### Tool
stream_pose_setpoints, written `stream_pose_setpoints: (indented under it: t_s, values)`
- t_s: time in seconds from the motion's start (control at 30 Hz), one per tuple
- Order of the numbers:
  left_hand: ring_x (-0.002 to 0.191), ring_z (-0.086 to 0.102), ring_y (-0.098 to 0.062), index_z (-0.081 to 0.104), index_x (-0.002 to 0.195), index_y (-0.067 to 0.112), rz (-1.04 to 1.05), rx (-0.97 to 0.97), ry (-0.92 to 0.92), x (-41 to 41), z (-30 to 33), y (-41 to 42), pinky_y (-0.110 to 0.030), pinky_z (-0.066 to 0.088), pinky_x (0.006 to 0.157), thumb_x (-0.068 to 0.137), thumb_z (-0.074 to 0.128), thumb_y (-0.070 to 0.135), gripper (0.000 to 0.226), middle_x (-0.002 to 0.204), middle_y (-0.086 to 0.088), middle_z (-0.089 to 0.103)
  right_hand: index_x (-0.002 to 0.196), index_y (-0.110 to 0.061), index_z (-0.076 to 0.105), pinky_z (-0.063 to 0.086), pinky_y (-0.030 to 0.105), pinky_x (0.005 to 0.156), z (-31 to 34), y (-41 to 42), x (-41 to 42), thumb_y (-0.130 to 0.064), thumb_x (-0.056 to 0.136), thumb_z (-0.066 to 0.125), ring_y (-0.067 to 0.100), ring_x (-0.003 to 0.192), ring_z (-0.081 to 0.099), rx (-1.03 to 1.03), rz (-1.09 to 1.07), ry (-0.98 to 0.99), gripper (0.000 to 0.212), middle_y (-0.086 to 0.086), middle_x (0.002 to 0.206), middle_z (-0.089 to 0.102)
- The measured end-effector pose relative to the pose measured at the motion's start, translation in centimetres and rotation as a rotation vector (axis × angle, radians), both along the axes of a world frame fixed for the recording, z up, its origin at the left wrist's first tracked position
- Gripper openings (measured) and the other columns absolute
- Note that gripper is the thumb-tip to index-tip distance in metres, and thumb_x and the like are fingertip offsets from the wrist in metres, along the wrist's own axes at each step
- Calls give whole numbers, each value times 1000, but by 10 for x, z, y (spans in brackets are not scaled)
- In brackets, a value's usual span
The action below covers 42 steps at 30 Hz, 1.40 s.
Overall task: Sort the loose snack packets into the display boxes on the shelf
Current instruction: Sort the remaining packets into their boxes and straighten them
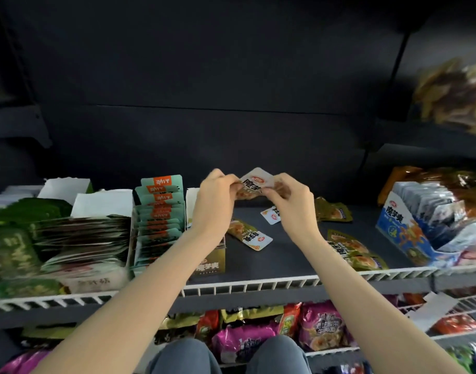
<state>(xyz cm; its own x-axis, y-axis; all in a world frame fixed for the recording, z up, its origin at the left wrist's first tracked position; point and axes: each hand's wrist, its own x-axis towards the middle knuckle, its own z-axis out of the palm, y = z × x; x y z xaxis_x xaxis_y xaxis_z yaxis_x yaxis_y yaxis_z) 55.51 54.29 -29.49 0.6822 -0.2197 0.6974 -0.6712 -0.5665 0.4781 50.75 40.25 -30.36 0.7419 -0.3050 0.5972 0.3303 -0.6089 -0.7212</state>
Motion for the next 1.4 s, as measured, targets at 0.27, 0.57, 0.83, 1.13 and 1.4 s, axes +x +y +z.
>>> stream_pose_setpoints:
  t_s: [0.27,0.57,0.83,1.13,1.4]
  values:
    - [92,57,-24,68,111,10,134,200,133,5,-8,61,-27,43,76,93,55,21,25,101,-9,55,93,-11,60,43,20,59,1,53,21,-10,92,54,16,73,59,-263,42,111,6,0,85,66]
    - [108,52,-19,63,117,25,126,452,36,5,-13,75,-33,41,89,94,52,25,25,111,-1,64,109,-14,67,41,24,77,-20,67,40,-7,93,49,19,93,56,-479,76,335,25,5,106,56]
    - [116,44,-18,54,126,18,42,559,-3,1,-25,35,-32,36,94,98,42,23,31,123,1,56,113,-13,65,42,19,78,-42,16,30,-1,89,48,10,93,57,-244,-52,398,31,2,110,66]
    - [125,42,-29,36,135,-1,-101,516,539,2,-57,-55,-32,35,99,93,43,-1,43,136,-18,42,138,-7,39,38,37,96,-95,-34,49,-28,91,57,34,126,39,-338,-220,808,54,18,134,45]
    - [118,52,-30,47,134,6,-52,592,739,17,-78,-80,-32,43,91,97,37,2,38,133,-17,50,117,-4,57,33,35,96,-117,-49,76,-23,87,56,34,125,32,-421,-262,907,35,19,130,45]
